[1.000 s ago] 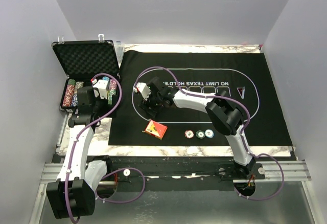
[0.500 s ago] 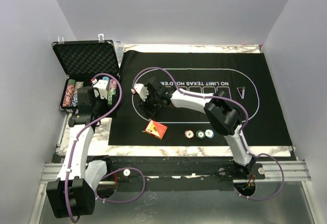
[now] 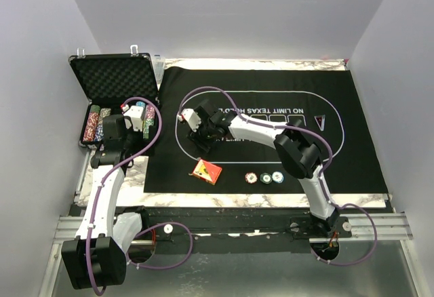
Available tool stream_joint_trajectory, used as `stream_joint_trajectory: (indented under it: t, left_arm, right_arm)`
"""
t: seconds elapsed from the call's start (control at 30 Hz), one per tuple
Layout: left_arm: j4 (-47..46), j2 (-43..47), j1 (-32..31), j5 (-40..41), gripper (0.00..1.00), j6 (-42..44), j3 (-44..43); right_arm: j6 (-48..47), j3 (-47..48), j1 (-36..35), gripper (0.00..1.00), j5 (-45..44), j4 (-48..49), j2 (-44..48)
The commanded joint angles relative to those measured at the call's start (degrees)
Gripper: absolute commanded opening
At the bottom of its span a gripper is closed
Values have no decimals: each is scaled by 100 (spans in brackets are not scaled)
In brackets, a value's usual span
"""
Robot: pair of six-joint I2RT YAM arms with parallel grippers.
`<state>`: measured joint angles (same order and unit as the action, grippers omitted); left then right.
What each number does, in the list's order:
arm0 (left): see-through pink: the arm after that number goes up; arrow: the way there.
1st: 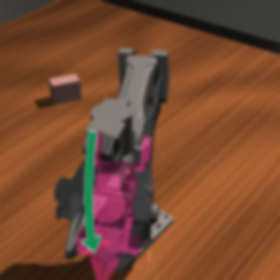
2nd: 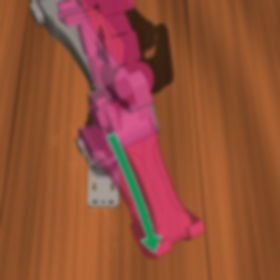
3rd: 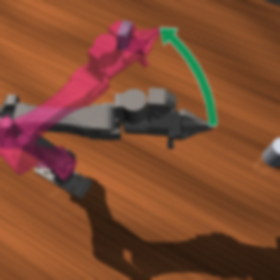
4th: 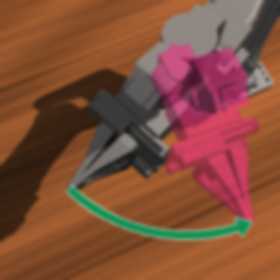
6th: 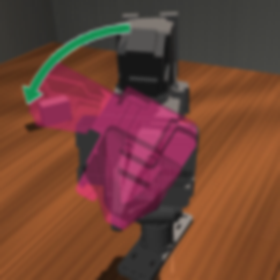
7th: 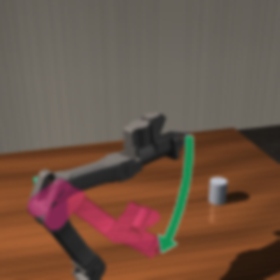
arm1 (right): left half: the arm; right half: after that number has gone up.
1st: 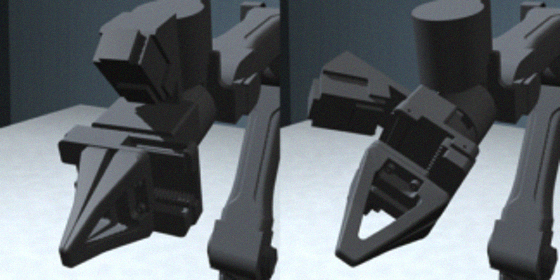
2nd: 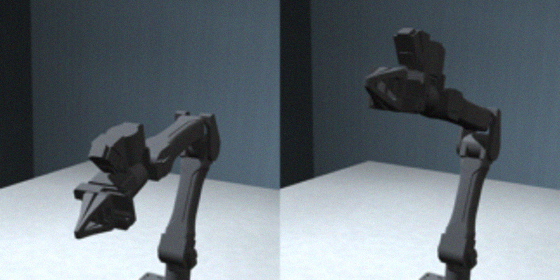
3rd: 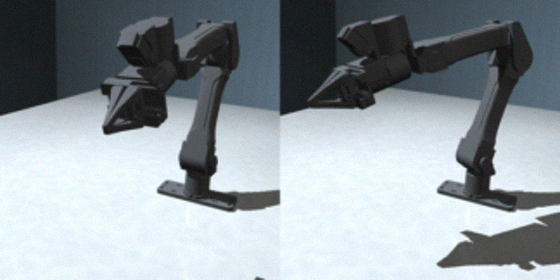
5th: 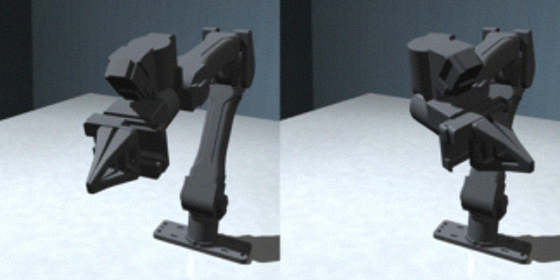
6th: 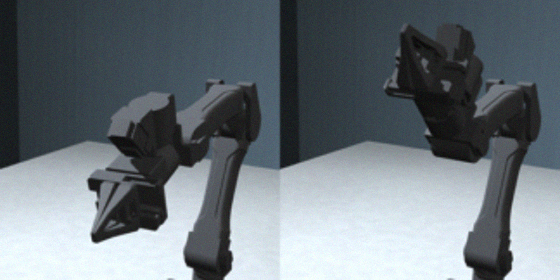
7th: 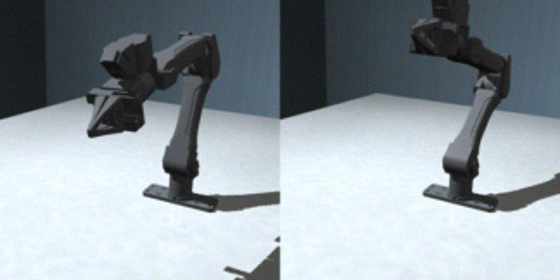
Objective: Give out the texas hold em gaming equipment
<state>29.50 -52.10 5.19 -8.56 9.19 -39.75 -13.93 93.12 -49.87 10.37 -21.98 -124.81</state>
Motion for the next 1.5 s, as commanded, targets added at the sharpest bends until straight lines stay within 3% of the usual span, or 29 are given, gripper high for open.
stream_joint_trajectory:
  t: [0.0, 0.27, 0.77, 1.23, 1.47]
  left_arm:
    - [-12, 1, 35, -129, 98, -23, -126]
    - [-6, 18, 44, -129, 98, -13, -122]
    - [-5, 11, 45, -203, 98, 4, -130]
    - [-10, 24, 46, -208, 98, 13, -121]
    - [-7, 7, 52, -215, 98, 15, -121]
  right_arm:
    - [40, -79, 146, 44, 104, -286, 485]
    - [-70, -795, 470, 44, 90, -383, 1162]
    - [-241, -3311, 1538, 44, 46, -422, 3235]
    - [-402, -3952, 2159, 45, -126, -35, 3399]
    - [-432, -4052, 2176, 52, -219, 96, 3332]
